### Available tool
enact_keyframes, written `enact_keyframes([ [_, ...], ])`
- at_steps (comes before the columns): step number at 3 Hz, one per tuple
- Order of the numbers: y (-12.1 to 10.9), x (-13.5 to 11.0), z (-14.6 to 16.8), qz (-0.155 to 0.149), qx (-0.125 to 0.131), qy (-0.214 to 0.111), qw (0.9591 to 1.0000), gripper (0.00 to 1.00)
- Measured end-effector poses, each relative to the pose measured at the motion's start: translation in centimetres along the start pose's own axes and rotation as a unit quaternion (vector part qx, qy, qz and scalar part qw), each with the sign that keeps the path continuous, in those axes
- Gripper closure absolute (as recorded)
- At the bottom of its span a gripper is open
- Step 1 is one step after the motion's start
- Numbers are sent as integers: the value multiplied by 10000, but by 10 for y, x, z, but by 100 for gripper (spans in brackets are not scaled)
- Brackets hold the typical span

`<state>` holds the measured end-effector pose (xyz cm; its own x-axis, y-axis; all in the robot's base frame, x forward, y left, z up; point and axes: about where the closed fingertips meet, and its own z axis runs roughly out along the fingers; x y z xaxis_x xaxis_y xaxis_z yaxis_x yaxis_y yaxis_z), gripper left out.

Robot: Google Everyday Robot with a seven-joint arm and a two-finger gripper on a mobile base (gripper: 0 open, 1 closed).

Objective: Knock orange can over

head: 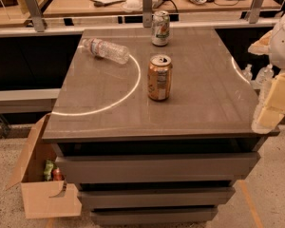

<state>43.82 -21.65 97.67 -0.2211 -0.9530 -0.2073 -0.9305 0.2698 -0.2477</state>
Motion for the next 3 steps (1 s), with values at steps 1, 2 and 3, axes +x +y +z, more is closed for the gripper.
enact_keyframes([
  [1, 0, -1, -1, -1, 34, -49, 10000, 0],
  [2, -1, -2, 0, 26, 43, -106, 9999, 0],
  [3, -6, -12, 17, 404, 125, -841, 9956, 0],
])
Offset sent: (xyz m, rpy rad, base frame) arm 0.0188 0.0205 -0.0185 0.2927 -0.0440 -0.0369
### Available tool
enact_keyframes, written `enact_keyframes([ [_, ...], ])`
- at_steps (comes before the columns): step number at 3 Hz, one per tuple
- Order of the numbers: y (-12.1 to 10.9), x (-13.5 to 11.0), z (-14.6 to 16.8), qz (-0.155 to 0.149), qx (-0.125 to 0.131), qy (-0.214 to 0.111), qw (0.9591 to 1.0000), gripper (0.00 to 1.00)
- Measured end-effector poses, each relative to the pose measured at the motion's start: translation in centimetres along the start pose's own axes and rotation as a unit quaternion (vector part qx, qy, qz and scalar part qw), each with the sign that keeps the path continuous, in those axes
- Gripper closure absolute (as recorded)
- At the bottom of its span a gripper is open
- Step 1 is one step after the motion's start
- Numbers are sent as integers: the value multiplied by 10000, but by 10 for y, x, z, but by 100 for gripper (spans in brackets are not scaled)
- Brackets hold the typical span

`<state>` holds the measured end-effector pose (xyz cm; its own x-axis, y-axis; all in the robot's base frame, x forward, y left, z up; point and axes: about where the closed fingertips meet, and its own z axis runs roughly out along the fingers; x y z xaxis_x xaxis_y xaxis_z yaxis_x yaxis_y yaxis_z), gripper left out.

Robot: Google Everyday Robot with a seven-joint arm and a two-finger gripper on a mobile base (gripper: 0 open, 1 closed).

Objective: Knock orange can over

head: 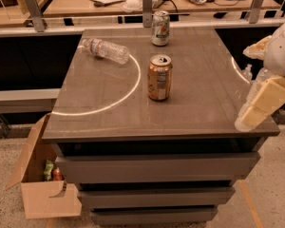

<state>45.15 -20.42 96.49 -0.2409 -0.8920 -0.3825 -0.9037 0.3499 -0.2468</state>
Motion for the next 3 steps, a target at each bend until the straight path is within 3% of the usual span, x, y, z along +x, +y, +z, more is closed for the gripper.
enact_keyframes([
  [1, -5, -1, 32, 428, 40, -970, 9944, 0],
  [2, -21, -11, 58, 652, 254, -1925, 9788, 0],
  [3, -43, -18, 80, 753, 421, -2724, 9583, 0],
])
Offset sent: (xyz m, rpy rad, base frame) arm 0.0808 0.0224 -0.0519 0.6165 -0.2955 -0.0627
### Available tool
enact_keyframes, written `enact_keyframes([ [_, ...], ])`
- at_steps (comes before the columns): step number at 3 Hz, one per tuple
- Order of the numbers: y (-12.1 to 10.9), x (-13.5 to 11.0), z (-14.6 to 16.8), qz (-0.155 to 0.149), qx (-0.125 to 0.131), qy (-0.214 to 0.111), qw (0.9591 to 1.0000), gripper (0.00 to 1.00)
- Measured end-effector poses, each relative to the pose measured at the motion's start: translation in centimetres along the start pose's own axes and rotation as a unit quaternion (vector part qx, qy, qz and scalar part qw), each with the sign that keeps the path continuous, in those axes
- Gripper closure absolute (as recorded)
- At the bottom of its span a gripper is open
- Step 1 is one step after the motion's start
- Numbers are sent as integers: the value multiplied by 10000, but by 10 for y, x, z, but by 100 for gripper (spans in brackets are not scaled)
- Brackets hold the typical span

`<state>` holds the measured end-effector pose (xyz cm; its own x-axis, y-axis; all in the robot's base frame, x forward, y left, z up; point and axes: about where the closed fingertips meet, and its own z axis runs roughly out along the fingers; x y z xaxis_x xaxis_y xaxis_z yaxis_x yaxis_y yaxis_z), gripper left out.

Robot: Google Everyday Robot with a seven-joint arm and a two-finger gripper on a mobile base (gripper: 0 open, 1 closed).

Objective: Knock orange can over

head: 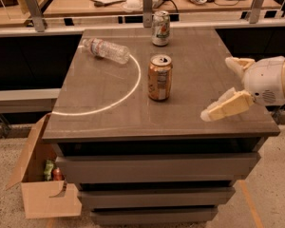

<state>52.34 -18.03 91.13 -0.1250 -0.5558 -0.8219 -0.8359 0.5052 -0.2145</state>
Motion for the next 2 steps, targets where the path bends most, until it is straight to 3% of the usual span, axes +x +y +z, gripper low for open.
enact_keyframes([
  [1, 0, -1, 4, 9, 0, -64, 10000, 0],
  [2, 0, -5, 23, 53, 1, -372, 9993, 0],
])
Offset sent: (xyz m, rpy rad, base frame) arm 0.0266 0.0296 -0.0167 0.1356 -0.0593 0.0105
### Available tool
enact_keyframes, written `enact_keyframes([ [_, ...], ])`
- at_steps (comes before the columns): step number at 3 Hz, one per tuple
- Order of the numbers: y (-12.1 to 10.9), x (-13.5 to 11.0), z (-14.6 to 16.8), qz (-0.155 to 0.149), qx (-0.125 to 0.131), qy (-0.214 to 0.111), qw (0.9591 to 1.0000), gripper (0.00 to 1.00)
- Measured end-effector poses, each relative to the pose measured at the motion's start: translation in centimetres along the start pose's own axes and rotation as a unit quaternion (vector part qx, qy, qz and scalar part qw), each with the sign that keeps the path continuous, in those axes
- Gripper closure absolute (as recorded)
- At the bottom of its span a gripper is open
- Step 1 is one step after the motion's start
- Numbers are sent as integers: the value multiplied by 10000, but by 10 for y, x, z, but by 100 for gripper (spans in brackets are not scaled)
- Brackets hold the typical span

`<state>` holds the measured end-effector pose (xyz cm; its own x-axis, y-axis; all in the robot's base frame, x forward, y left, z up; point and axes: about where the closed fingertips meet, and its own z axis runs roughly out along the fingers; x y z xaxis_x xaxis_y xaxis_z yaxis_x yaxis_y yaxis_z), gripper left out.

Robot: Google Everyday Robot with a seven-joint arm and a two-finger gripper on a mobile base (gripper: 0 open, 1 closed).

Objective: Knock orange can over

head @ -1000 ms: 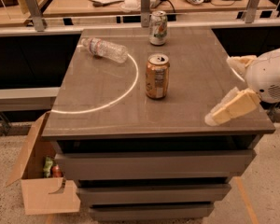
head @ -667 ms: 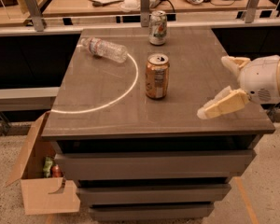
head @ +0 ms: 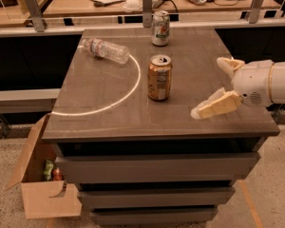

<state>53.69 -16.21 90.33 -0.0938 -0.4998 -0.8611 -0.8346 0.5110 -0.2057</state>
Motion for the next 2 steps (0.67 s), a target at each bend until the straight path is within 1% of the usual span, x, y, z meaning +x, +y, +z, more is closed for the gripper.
enact_keyframes([
  [1, 0, -5, 25, 49, -126, -333, 9994, 0],
  [2, 6, -17, 59, 146, -354, -762, 9964, 0],
])
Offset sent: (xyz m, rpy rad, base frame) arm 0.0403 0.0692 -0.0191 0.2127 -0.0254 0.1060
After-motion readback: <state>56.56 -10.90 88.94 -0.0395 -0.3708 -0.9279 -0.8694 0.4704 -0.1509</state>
